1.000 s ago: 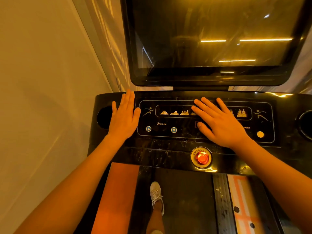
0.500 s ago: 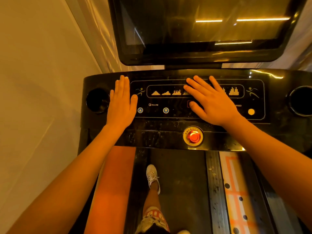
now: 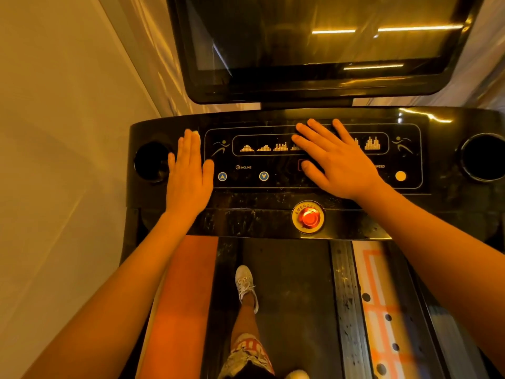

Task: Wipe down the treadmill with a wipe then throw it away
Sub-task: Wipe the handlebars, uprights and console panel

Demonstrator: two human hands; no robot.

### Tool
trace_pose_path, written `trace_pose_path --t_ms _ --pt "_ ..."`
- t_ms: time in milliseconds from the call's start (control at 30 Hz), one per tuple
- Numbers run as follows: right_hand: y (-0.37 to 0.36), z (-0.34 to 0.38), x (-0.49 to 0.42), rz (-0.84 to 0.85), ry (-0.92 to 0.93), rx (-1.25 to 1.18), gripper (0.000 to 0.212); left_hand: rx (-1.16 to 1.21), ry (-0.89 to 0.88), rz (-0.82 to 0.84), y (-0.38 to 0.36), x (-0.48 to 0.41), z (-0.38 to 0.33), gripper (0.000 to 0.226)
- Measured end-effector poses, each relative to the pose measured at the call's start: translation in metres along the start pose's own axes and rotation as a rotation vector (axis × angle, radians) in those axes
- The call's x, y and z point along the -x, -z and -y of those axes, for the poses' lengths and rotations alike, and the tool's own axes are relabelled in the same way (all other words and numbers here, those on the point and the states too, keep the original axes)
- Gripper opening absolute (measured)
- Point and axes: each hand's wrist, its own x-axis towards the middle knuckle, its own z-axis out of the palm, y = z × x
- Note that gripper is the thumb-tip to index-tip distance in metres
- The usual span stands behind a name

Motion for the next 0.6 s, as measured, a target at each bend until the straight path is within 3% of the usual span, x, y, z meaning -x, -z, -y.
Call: trace_pose_path --t_ms 233,433,600 --pt "0.000 0.002 -0.001 0.001 -0.006 -0.006 0.059 -0.081 0.030 0.021 0.011 -0.040 0.005 0.061" --pt "0.000 0.002 -0.001 -0.001 -0.003 -0.006 0.059 0.004 0.058 -0.047 -0.003 -0.011 -0.007 0.061" --pt "0.000 0.004 -0.001 -0.004 -0.001 -0.019 0.060 0.023 0.021 0.004 0.003 -0.029 -0.005 0.061"
